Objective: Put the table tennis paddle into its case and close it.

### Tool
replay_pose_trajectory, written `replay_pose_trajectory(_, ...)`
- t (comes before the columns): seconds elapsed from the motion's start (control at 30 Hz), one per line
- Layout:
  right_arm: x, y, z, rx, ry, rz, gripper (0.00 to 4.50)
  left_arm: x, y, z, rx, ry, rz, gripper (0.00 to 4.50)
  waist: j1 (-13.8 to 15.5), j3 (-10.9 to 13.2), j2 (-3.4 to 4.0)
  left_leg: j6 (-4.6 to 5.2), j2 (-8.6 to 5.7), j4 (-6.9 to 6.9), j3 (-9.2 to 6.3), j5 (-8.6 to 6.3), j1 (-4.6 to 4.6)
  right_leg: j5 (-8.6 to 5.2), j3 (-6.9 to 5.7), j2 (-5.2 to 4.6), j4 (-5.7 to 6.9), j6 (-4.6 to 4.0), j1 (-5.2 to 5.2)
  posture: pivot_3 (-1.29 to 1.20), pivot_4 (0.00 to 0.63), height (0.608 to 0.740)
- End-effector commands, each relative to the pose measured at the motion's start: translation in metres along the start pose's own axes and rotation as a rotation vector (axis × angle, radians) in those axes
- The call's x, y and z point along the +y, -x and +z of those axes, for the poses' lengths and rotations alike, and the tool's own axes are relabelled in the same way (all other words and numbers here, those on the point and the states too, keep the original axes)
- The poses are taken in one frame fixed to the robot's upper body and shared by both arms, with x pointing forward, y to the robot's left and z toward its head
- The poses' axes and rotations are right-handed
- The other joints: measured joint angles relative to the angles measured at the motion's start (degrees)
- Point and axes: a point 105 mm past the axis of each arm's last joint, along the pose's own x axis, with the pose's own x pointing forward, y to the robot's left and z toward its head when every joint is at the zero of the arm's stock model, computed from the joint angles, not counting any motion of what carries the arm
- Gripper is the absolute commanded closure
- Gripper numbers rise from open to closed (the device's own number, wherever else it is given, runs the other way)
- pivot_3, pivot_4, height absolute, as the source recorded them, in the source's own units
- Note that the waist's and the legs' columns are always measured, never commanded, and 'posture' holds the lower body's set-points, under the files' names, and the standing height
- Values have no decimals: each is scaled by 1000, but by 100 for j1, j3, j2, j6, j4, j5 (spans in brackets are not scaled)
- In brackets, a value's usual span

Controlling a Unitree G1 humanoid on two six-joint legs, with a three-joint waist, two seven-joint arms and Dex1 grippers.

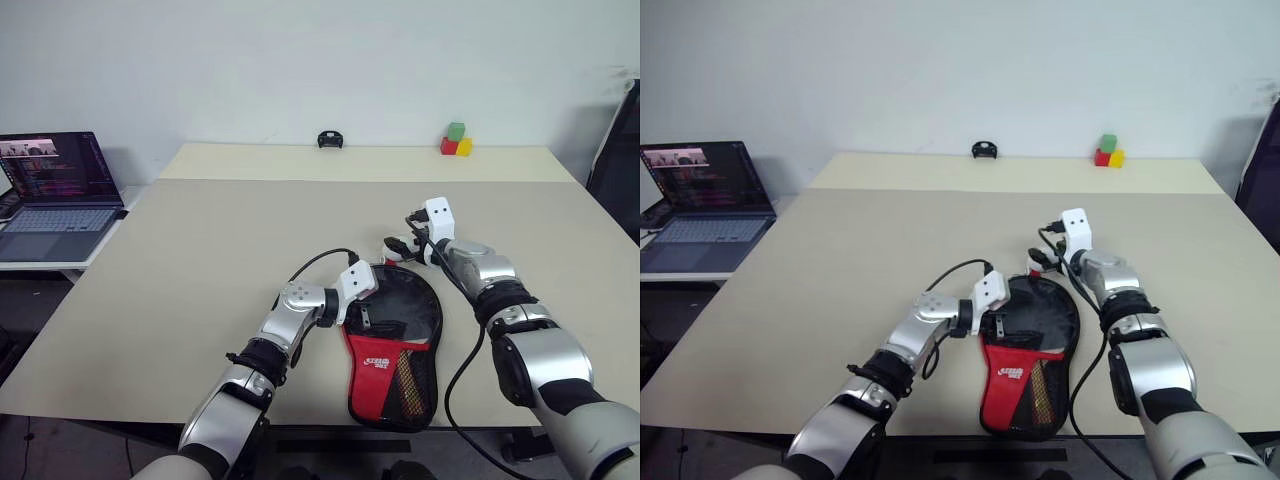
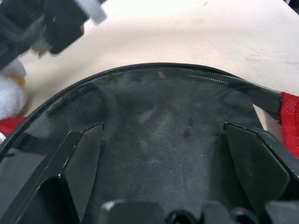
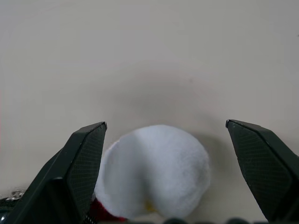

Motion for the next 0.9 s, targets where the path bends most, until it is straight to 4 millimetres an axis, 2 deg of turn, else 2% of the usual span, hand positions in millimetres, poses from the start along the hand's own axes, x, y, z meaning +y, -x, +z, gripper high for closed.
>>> replay_pose_trajectory(0.03, -1, -1, 15, -50, 24, -19, 0, -6, 1, -8, 28, 15, -10, 15, 3, 0, 0, 0, 0, 0, 0, 0, 0, 0, 0, 0, 0, 0, 0, 0, 150, 740)
replay_pose_trajectory(0.1, -2, -2, 13, -41, 16, -28, 0, -6, 2, -9, 31, 18, -7, 15, 0, 0, 1, 0, -1, 1, 1, 0, 0, 0, 1, -1, 0, 0, 0, 0, 150, 740)
replay_pose_trajectory(0.2, -4, -2, 11, -37, 10, -40, 637, -7, 2, -10, 38, 19, -7, 0, 0, -1, 2, 0, 0, 0, 0, 0, 0, 0, 1, 0, 1, 0, 0, 0, 150, 740)
replay_pose_trajectory(0.47, 0, -3, 3, -9, 68, -29, 3316, -8, -2, -24, 93, 36, -13, 0, 0, -7, 10, 0, 0, 1, 1, 0, 4, 0, 1, 0, 2, -1, 4, 0, 150, 740)
replay_pose_trajectory(0.53, -2, -2, 3, -11, 78, -37, 3736, -12, -3, -31, 116, 51, -34, 0, 0, -9, 13, 0, 0, 2, 1, 0, 10, 1, 1, 0, 4, -1, 9, 0, 150, 740)
replay_pose_trajectory(0.63, -6, 0, 7, -21, 94, -49, 3994, -15, -3, -39, 142, 68, -52, 0, 1, -13, 18, 3, 0, 3, 0, -2, 16, 2, -1, 0, 8, -2, 15, 0, 150, 740)
replay_pose_trajectory(0.77, -16, 7, 12, -27, 111, -58, 4006, -16, -4, -47, 167, 94, -60, 0, 12, -15, 20, 3, 0, 4, -3, -2, 17, 2, -3, 0, 9, -3, 18, 0, 150, 740)
replay_pose_trajectory(0.9, -28, 20, 9, -12, 132, -62, 4006, -18, -8, -52, 182, 114, -64, 0, 50, -19, 21, 9, -3, 7, -8, -5, 18, 2, -8, -2, 5, -2, 26, 0, 150, 740)
